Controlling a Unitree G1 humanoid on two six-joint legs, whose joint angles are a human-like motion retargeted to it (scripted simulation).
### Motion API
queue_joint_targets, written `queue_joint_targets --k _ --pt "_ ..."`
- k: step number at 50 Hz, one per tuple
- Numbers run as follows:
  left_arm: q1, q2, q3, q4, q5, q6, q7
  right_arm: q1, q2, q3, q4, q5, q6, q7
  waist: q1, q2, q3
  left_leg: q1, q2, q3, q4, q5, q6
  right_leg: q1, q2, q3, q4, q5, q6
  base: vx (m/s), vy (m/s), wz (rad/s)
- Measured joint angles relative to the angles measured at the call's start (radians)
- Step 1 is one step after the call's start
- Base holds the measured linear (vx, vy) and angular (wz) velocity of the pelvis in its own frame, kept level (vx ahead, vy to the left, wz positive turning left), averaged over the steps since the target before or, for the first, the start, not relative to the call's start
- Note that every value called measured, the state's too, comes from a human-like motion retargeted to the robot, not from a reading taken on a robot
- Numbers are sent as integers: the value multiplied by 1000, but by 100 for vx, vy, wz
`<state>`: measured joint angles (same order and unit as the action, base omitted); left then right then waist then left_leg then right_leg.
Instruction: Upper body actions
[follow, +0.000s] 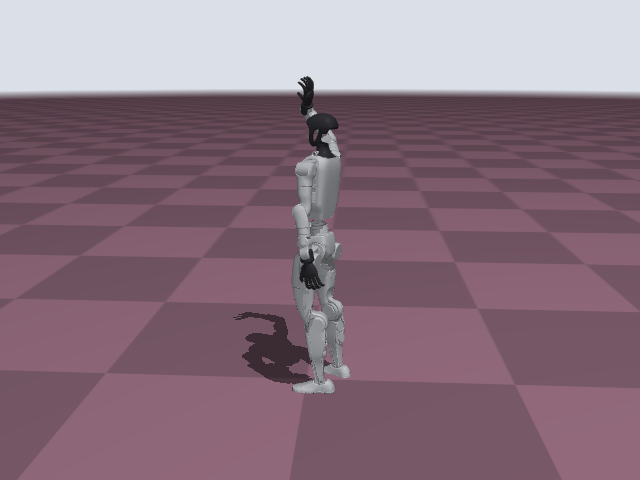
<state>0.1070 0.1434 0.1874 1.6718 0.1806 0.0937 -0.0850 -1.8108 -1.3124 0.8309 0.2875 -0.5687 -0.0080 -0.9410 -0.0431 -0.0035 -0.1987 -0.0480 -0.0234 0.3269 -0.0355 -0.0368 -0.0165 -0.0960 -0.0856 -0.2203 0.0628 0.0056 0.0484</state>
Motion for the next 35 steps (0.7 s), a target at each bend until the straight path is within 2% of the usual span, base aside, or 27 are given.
queue_joint_targets --k 3,5,7,9,11,15,17,20,23,25,27,30,35 --pt "-17 1 -20 -14 34 7 -8 -289 63 332 12 -231 157 -90 -1 16 11 9 -2 4 0 1 1 5 -2 8 3 1 0 -1 11 -6" --pt "-32 -2 -37 -35 54 7 0 -366 80 417 40 -322 234 -179 3 22 21 12 -4 -2 1 2 3 13 -2 4 2 1 0 2 -1 12" --pt "-51 -17 -59 -62 65 -2 9 -343 69 397 107 -270 213 -192 14 31 31 9 -4 -19 4 5 4 23 -4 -9 -2 0 2 4 -4 39" --pt "-68 -27 -73 -84 72 -16 13 -235 45 273 210 -116 144 -155 21 34 33 1 -5 -40 5 11 6 28 -6 -27 -4 -3 5 4 -8 52" --pt "-77 -36 -74 -100 73 -23 16 -66 32 61 318 40 99 -73 22 35 28 -10 -6 -61 5 16 6 29 -9 -46 -8 -4 7 10 -11 49" --pt "-78 -41 -46 -110 53 -23 15 347 94 -514 460 273 115 70 23 22 26 -21 -9 -80 6 21 7 31 -11 -66 -12 -4 8 6 -13 24" --pt "-73 -41 -26 -100 31 -24 13 491 125 -715 482 460 106 154 23 16 35 -18 -9 -80 7 21 8 35 -11 -69 -13 -3 7 3 -12 0" --pt "-61 -35 1 -73 12 -19 11 706 158 -941 465 692 -42 312 20 13 45 -14 -7 -76 9 20 9 37 -8 -66 -13 -1 6 9 -10 -8" --pt "-37 -28 23 -46 5 -12 18 932 202 -1097 427 754 -227 274 8 13 47 -9 -4 -70 8 19 8 39 -4 -62 -14 1 4 10 -6 -11" --pt "-18 -22 34 -31 1 -8 25 1085 242 -1173 396 677 -303 220 -2 13 51 -3 -1 -65 8 19 8 43 0 -58 -14 2 3 12 -4 -15" --pt "0 -15 41 -23 -3 -4 30 1230 311 -1232 355 561 -302 184 -9 8 59 6 3 -58 8 19 8 47 4 -52 -14 4 1 10 -4 -20" --pt "25 -6 41 -20 -9 -2 31 1408 442 -1278 309 410 -294 215 -12 0 74 24 8 -42 7 17 7 55 10 -39 -12 7 -2 5 -2 -28" --pt "54 -4 31 -30 -9 -2 23 1540 646 -1186 428 299 -318 340 -31 4 101 55 19 -14 4 15 3 67 21 -15 -10 15 -7 2 4 -30"
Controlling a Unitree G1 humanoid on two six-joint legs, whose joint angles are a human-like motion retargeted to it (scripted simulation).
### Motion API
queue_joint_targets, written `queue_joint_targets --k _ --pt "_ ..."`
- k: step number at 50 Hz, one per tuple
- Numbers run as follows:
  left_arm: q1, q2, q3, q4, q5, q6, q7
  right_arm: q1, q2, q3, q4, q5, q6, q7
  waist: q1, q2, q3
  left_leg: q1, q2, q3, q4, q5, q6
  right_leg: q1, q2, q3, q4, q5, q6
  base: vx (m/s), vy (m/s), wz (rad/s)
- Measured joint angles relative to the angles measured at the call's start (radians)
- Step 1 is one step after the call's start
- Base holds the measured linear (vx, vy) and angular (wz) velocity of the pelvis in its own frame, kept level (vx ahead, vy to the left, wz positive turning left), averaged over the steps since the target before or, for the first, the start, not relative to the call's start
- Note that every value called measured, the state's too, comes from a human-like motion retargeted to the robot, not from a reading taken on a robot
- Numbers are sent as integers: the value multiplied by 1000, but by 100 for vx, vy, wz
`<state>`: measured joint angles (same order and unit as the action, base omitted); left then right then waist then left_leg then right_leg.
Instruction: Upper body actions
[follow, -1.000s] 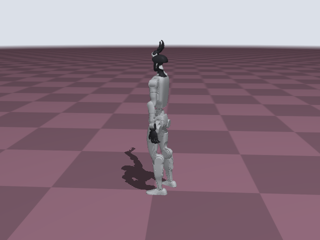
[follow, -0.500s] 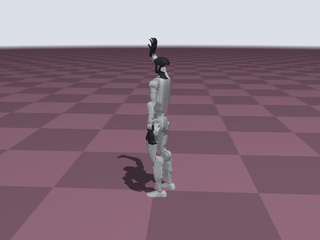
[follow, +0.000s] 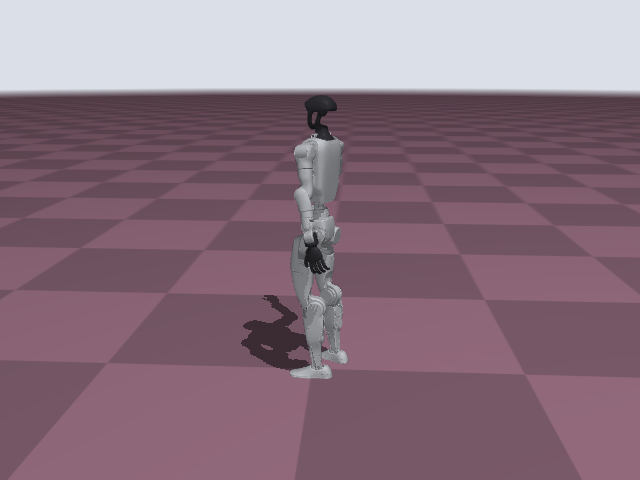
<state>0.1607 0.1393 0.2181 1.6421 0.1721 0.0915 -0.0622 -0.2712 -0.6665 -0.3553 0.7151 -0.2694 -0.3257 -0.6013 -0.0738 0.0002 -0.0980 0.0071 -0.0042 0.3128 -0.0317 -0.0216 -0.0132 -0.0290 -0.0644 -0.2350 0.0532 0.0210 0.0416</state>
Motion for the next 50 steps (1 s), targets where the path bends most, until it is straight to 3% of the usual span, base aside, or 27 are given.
queue_joint_targets --k 5,10,13,18,22,25,28,32,37,43,46,50 --pt "-2 4 -8 -29 28 0 2 84 153 124 229 -195 90 216 -4 2 25 23 7 20 0 -3 -2 9 7 17 4 5 -3 0 2 -16" --pt "-21 9 -30 -50 24 -14 1 160 276 174 513 -465 297 404 13 -3 30 20 8 7 1 -1 -3 11 6 10 4 4 -3 0 0 0" --pt "-32 5 -44 -50 15 -16 -5 194 328 209 718 -511 307 509 31 -4 27 16 7 -1 1 2 -3 11 5 3 4 2 -3 0 0 0" --pt "-46 -19 -71 -32 -7 -19 -1 278 427 246 962 -438 361 689 56 2 21 4 5 -18 3 5 -4 12 2 -12 1 -2 -2 0 0 8" --pt "-45 -50 -92 -7 -58 -22 6 393 516 302 985 -301 386 827 90 13 6 -8 14 -12 3 4 -7 1 2 1 10 -13 7 1 -1 -22" --pt "-42 -76 -88 17 -119 -19 -23 442 563 295 985 -150 461 727 148 16 -13 2 20 36 -6 -14 -11 -29 -3 49 42 -33 21 -2 1 -54" --pt "-38 -91 -85 39 -172 -2 -33 434 553 219 982 21 330 714 48 7 -25 3 -17 -61 -16 -16 -3 -8 -16 -43 19 -36 10 -2 2 151" --pt "-40 -93 -75 53 -222 -11 -5 399 493 236 981 22 332 795 -78 23 -16 -2 -25 -168 -17 2 -1 1 -37 -157 7 -10 13 0 2 113" --pt "-52 -65 -42 42 -129 13 -67 359 455 220 910 -146 335 784 21 16 -9 -17 -4 -56 -2 7 -5 -4 -12 -47 2 -8 4 -2 0 -93" --pt "-157 100 146 28 66 109 -150 286 402 5 850 -169 352 672 37 12 -19 -27 -10 -62 -3 11 -6 -8 -15 -52 -1 -10 1 0 3 4" --pt "-215 293 270 -33 129 118 -195 216 259 -128 849 -143 382 718 48 5 -43 -41 -16 -71 -1 12 -6 -15 -18 -59 -3 -13 -1 4 13 16" --pt "-298 646 379 -139 131 128 -168 77 -32 -312 844 -33 439 780 69 -7 -85 -64 -24 -84 -1 12 -6 -30 -22 -69 -5 -19 -3 6 6 18"
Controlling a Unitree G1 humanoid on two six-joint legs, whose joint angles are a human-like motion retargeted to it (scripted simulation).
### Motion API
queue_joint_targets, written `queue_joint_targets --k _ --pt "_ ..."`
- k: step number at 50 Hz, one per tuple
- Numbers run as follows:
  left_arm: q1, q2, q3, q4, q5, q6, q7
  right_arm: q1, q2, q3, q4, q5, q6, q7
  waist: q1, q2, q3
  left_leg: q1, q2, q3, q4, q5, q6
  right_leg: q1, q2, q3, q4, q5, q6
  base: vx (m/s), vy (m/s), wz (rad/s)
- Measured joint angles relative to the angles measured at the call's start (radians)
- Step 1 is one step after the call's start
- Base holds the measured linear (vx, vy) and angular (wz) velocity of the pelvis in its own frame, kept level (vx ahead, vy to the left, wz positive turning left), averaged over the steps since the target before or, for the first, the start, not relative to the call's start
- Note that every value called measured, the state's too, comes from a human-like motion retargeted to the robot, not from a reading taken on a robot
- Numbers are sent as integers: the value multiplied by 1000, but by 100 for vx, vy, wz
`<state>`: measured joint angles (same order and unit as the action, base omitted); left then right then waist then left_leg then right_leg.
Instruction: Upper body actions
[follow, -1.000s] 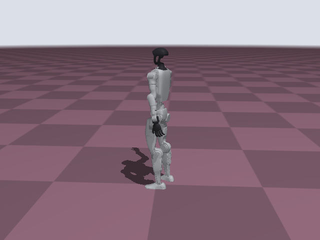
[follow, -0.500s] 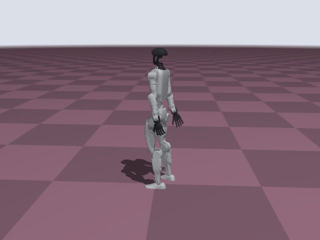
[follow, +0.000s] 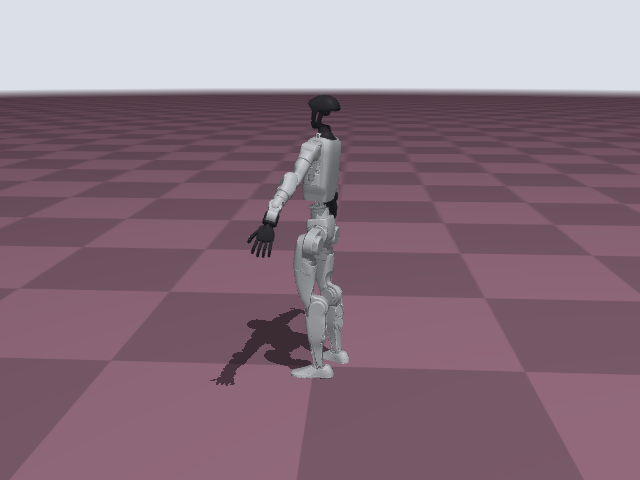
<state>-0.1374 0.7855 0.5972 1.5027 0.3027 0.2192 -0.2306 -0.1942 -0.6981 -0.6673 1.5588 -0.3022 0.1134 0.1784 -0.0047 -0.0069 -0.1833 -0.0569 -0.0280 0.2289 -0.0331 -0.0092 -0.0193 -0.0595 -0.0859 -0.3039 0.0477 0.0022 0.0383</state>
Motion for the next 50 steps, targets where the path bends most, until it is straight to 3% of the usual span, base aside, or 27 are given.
queue_joint_targets --k 5,7,11,16,22,25,28,31,35,38,40,42,43,45,48,50 --pt "-181 350 169 -119 -151 -2 194 -280 -316 -30 -144 182 -23 -97 20 15 -76 -50 11 9 4 -6 -4 -53 7 13 4 -4 2 9 8 -11" --pt "-270 439 173 -159 -267 -90 291 -466 -397 82 -224 172 -41 -156 26 38 -99 -66 23 24 6 -10 -6 -73 17 27 4 -4 2 2 16 -39" --pt "-438 572 26 -311 -372 -220 455 -881 -451 442 -437 164 -72 -294 9 79 -95 -63 33 32 9 -13 -7 -68 29 38 3 -6 2 -3 16 -15" --pt "-741 583 -289 -645 -130 -251 598 -1281 -461 969 -732 80 -61 -570 12 93 -118 -54 25 28 8 -14 -6 -56 26 32 1 -10 1 9 10 6" --pt "-1135 481 -732 -923 307 -378 835 -1637 -454 1492 -1021 -262 -32 -966 49 78 -177 -54 17 30 6 -19 -4 -56 24 31 -2 -14 -1 15 10 -1" --pt "-1248 448 -866 -957 477 -387 972 -1769 -422 1673 -1039 -443 -54 -1123 49 70 -194 -47 16 31 5 -22 -3 -49 27 32 -3 -16 -2 19 0 -3" --pt "-1283 449 -887 -885 498 -410 1021 -1818 -443 1745 -962 -510 -59 -1119 56 71 -193 -46 19 37 7 -25 -2 -50 32 36 -1 -16 -2 4 -1 -2" --pt "-1243 476 -798 -719 423 -417 1014 -1754 -498 1651 -807 -462 -71 -1067 72 71 -193 -53 22 46 7 -27 -2 -62 34 43 0 -14 -3 0 0 0" --pt "-1103 560 -582 -393 209 -377 906 -1574 -558 1322 -519 -266 -121 -908 83 79 -193 -79 25 53 6 -26 -2 -91 36 50 0 -11 -3 -16 -2 -8" --pt "-950 632 -355 -137 -61 -291 736 -1461 -621 1019 -316 -58 -118 -604 85 82 -170 -96 24 52 8 -24 -2 -108 36 52 1 -10 -4 -25 -3 0" --pt "-806 663 -161 -13 -300 -222 624 -1368 -685 826 -200 123 -79 -296 90 76 -161 -107 23 55 9 -24 -2 -119 36 54 2 -9 -6 -19 -6 -5" --pt "-623 640 74 18 -575 -197 525 -1265 -748 645 -111 326 24 -97 100 71 -156 -113 20 57 8 -23 0 -127 36 56 2 -8 -8 -11 -4 -5" --pt "-537 618 186 23 -701 -220 470 -1222 -769 564 -77 436 71 -73 105 71 -155 -116 19 58 7 -23 1 -131 36 57 2 -8 -9 -9 -1 -2" --pt "-401 576 355 14 -931 -279 444 -1152 -791 451 -30 671 71 -140 110 74 -158 -122 16 58 4 -22 2 -138 36 57 -1 -7 -11 -5 3 2" --pt "-340 532 431 -60 -1095 -368 495 -1089 -733 389 -74 888 -209 -462 94 80 -175 -132 12 52 4 -22 3 -145 34 53 -1 -8 -12 3 10 11" --pt "-360 535 379 -123 -1065 -390 497 -1080 -670 414 -156 830 -377 -619 83 80 -185 -132 10 45 5 -21 4 -140 34 46 -1 -10 -12 7 10 18"
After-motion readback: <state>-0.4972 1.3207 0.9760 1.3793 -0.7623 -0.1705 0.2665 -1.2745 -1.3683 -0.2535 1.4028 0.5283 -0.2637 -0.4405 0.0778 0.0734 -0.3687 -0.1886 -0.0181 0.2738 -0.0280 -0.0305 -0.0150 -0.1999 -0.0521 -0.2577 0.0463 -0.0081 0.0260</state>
